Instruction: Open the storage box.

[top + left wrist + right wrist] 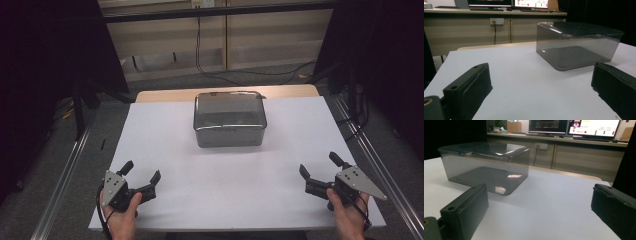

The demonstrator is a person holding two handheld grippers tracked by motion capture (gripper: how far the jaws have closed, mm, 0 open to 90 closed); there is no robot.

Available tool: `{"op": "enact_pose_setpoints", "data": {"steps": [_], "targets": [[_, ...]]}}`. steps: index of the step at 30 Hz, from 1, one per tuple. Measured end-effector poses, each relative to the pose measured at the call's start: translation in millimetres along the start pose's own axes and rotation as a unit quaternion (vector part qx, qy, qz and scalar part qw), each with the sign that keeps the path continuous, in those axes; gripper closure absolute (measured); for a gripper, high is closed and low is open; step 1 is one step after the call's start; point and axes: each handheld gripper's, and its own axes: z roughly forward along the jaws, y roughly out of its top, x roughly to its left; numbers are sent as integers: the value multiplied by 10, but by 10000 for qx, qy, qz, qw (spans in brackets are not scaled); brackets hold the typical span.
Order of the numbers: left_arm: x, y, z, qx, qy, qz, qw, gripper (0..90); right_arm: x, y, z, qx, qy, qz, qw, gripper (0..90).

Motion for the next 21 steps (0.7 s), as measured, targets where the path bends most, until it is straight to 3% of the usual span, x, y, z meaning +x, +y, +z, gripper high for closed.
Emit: {"op": "enact_pose_setpoints", "data": {"steps": [13,21], "targets": [[-34,2,-11,7,-99,16,9999,25,29,-8,29,80,176,74,9998,4],[-52,-7,-5,10,-134,-90,9999,27,76,-28,51,159,284,5,9995,0]]}}
